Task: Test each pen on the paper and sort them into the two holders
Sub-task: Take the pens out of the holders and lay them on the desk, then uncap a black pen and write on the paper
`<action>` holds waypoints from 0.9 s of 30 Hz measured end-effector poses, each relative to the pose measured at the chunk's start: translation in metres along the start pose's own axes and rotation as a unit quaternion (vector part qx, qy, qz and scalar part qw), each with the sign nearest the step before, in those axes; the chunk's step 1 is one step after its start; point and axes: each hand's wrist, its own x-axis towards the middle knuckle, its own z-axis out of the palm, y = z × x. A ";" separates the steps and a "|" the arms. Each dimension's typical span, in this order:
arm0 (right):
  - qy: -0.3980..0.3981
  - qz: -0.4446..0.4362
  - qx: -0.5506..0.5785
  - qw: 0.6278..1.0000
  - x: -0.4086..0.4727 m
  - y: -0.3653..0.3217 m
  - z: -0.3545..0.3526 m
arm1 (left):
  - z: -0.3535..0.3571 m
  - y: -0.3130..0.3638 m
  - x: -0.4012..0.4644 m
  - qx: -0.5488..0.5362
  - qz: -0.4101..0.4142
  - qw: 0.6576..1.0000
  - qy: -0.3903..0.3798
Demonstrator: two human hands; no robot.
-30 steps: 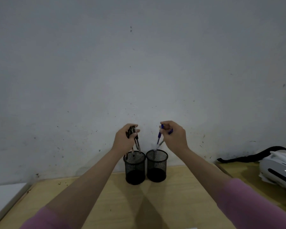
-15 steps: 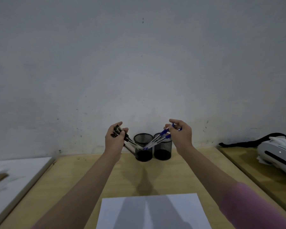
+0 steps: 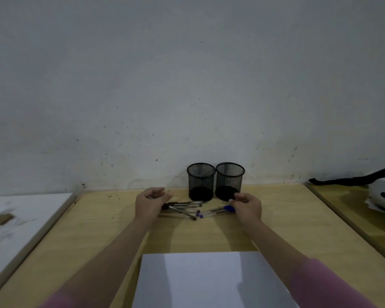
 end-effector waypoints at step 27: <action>-0.174 -0.300 -0.213 0.913 -0.084 -0.015 0.040 | -0.094 -0.002 -0.088 0.321 0.156 0.927 -0.117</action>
